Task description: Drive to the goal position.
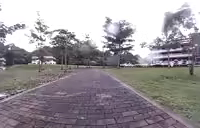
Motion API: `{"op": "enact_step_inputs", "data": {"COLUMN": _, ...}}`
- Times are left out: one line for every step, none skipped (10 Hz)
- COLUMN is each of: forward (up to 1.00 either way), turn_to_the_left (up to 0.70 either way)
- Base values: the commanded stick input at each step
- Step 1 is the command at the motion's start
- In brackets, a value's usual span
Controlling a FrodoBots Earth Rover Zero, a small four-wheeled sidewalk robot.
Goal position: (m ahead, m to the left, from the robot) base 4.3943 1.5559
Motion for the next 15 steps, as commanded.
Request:
{"op": "enact_step_inputs", "data": {"forward": 0.70, "turn_to_the_left": 0.00}}
{"op": "enact_step_inputs", "data": {"forward": 0.70, "turn_to_the_left": 0.00}}
{"op": "enact_step_inputs", "data": {"forward": 0.70, "turn_to_the_left": 0.00}}
{"op": "enact_step_inputs", "data": {"forward": 0.70, "turn_to_the_left": 0.00}}
{"op": "enact_step_inputs", "data": {"forward": 0.70, "turn_to_the_left": 0.00}}
{"op": "enact_step_inputs", "data": {"forward": 0.70, "turn_to_the_left": 0.00}}
{"op": "enact_step_inputs", "data": {"forward": 0.70, "turn_to_the_left": 0.00}}
{"op": "enact_step_inputs", "data": {"forward": 0.70, "turn_to_the_left": 0.00}}
{"op": "enact_step_inputs", "data": {"forward": 0.70, "turn_to_the_left": 0.00}}
{"op": "enact_step_inputs", "data": {"forward": 0.70, "turn_to_the_left": 0.00}}
{"op": "enact_step_inputs", "data": {"forward": 0.70, "turn_to_the_left": 0.00}}
{"op": "enact_step_inputs", "data": {"forward": 0.70, "turn_to_the_left": 0.00}}
{"op": "enact_step_inputs", "data": {"forward": 0.70, "turn_to_the_left": 0.00}}
{"op": "enact_step_inputs", "data": {"forward": 0.70, "turn_to_the_left": 0.00}}
{"op": "enact_step_inputs", "data": {"forward": 0.70, "turn_to_the_left": 0.10}}
